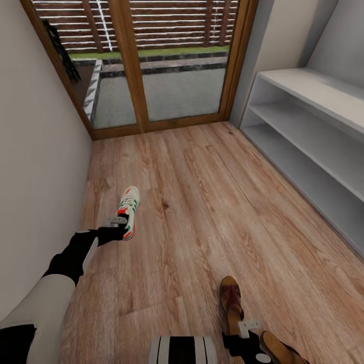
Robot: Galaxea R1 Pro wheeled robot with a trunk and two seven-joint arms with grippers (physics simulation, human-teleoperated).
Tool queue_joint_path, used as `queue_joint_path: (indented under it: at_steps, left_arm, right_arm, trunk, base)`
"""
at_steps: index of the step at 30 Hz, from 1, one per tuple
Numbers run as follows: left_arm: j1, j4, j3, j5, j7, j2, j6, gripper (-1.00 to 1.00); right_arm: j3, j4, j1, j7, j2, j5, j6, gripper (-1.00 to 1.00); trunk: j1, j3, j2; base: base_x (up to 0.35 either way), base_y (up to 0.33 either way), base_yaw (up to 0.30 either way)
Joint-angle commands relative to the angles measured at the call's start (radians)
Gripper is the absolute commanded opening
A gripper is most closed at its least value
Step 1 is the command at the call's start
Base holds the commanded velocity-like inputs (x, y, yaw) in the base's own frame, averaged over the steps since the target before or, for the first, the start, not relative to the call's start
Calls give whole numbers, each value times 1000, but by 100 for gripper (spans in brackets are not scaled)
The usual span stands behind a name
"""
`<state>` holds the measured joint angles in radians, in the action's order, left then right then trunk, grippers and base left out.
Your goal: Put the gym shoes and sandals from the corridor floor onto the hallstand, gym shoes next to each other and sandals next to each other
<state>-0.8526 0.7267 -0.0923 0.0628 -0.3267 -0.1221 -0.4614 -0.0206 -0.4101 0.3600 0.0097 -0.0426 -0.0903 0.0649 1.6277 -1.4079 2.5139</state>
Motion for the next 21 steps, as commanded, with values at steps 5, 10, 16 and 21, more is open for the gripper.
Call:
queue_joint_path:
  at_steps: [5,10,16,21]
  left_arm:
    - [0,1,-4,6,-19,-1,-5,-100]
    - [1,0,-4,6,-21,-2,-5,-100]
    - [1,0,-4,6,-22,-1,-5,-100]
    - [1,-3,-4,6,-23,2,-5,-100]
  right_arm:
    - [-3,1,0,1,0,-9,3,100]
    - [-3,1,0,1,0,-9,3,100]
    - [-3,1,0,1,0,-9,3,100]
    - [-4,1,0,1,0,-9,3,100]
  trunk:
    - [2,-20,1]
    - [2,-20,1]
    - [2,-20,1]
    - [4,-40,3]
  base:
    - [0,0,0]
    - [0,0,0]
    - [0,0,0]
    - [0,0,0]
